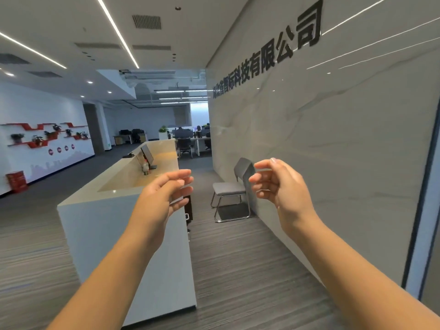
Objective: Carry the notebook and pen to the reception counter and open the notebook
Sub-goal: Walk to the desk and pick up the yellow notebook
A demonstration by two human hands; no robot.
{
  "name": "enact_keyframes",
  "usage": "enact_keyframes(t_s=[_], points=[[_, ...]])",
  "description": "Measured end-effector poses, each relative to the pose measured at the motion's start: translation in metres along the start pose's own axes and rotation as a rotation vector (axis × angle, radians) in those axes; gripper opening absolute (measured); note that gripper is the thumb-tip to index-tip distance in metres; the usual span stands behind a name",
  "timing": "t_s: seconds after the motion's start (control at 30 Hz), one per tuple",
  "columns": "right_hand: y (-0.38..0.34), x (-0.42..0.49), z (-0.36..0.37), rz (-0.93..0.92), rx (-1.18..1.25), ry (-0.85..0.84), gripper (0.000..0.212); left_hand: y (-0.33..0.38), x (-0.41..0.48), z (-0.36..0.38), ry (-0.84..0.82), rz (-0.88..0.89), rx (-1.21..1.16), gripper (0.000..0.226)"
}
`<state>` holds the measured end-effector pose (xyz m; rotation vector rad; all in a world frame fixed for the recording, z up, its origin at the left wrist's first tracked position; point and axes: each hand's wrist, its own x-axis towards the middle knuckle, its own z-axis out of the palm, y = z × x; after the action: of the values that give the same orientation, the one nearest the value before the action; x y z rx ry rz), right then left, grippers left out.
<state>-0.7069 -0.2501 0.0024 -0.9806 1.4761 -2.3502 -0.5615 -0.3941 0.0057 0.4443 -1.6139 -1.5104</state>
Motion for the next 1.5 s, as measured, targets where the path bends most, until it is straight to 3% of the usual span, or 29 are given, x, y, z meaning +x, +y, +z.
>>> enact_keyframes(t_s=[0.43,0.9,1.2,1.5], points=[[0.163,0.299,-0.022,0.022,-0.008,-0.077,0.032,-0.135,0.296,0.081,0.010,0.018,0.005,0.027],[0.330,0.642,-0.029,0.054,0.018,-0.035,0.032,-0.270,0.649,0.158,-0.008,0.020,-0.009,0.025],[0.456,0.889,-0.041,0.087,0.075,-0.170,0.030,-0.370,0.875,0.216,0.138,0.011,0.031,0.023],[0.575,1.072,0.009,0.162,0.047,-0.308,0.031,-0.441,1.056,0.206,0.288,0.029,0.110,0.020]])
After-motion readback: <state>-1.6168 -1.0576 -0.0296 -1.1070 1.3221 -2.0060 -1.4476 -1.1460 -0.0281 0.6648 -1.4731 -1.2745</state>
